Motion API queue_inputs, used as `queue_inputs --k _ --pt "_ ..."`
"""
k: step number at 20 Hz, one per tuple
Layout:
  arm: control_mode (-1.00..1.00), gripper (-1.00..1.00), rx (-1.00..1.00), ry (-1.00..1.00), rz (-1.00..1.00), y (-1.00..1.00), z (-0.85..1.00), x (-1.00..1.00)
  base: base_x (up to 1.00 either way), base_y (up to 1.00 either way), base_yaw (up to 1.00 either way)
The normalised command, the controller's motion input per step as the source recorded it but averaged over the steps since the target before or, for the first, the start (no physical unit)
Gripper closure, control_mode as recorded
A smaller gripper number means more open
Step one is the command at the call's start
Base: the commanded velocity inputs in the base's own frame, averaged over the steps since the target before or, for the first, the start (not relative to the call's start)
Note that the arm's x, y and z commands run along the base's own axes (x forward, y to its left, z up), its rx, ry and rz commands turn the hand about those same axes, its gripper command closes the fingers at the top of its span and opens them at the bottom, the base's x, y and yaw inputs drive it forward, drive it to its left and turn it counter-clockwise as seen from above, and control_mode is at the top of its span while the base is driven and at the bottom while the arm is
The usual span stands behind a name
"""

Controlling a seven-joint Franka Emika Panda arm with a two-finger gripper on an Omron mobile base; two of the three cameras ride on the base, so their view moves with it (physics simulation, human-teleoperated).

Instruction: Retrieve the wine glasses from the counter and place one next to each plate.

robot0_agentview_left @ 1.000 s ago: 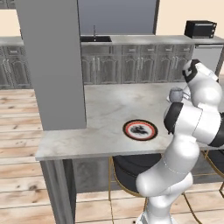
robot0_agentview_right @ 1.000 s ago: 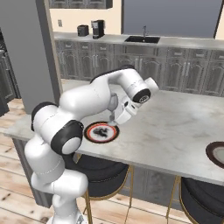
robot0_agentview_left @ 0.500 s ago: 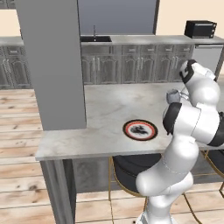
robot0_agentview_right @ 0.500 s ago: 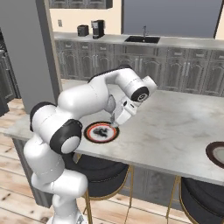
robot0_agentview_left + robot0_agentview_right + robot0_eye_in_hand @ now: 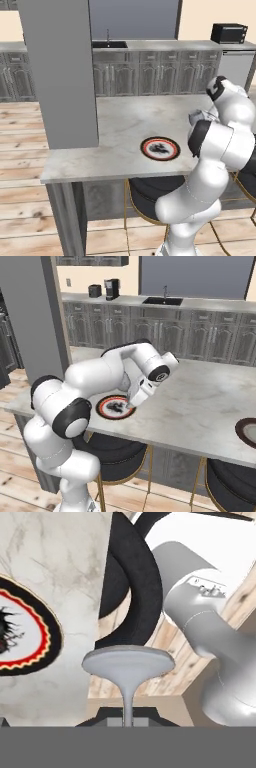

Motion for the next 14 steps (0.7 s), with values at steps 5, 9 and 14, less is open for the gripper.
queue_inputs --k 5,9,14 --pt "-1.0 1.0 0.26 -0.02 0.0 0.0 -0.23 -0.07 0.0 0.0 0.0" --pt "-1.0 1.0 0.36 -0.12 0.0 -0.09 -0.1 0.0 0.0 0.0 0.0" --pt "-1.0 1.0 0.27 -0.15 0.05 -0.21 -0.03 0.1 0.0 0.0 0.0"
